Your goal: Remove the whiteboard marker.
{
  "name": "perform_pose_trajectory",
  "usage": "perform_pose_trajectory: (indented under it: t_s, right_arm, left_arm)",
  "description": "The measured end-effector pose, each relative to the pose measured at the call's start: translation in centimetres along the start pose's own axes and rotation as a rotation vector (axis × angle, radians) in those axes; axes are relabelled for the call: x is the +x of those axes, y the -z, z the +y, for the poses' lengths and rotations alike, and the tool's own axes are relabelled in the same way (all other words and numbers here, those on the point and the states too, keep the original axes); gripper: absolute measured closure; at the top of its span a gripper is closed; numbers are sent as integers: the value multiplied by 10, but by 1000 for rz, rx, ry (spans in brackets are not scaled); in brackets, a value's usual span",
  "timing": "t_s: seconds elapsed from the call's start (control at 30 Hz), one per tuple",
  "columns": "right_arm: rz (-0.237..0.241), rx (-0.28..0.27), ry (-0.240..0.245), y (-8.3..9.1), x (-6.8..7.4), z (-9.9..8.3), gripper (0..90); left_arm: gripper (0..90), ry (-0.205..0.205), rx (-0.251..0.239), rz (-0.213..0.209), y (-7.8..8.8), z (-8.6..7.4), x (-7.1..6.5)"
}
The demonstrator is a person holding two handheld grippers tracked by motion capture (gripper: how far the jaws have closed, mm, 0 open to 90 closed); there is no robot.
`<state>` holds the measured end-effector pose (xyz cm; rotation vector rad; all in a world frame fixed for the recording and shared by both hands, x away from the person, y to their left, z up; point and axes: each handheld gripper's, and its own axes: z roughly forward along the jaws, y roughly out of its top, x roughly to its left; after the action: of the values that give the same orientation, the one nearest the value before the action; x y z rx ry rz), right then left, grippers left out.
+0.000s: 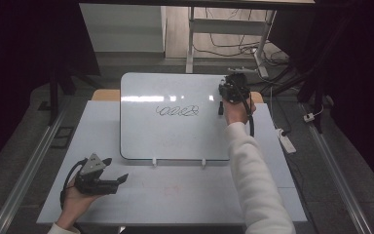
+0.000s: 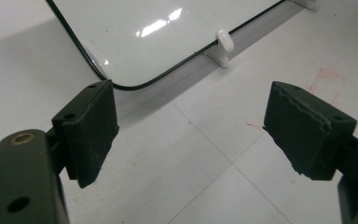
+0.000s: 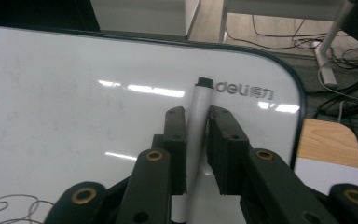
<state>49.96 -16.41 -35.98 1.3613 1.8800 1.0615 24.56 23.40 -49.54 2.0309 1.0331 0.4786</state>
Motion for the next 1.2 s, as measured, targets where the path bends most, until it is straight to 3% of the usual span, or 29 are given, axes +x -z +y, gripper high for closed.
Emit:
perform_pose_trajectory:
  t_s: [0.2,0.47,0.67,0.83,0.97,1.2]
  right_arm:
    - [5,-9,5,-2,7,1,806]
    - [28,-48,14,7,3,-1,809]
    - [78,-104,55,23,4,-11,809]
    - [154,-177,84,47,7,-27,809]
    - [178,-199,108,54,9,-34,809]
    - [235,-220,100,61,11,-44,809]
  left_arm:
    - [182,4,-2,1,0,-1,1]
    - [183,11,-6,3,1,-2,3]
    - [186,17,-11,7,1,-2,4]
    - [187,13,-8,4,-1,0,2]
    - [188,2,0,2,-5,4,-3]
    - [189,1,4,-9,-10,9,-6]
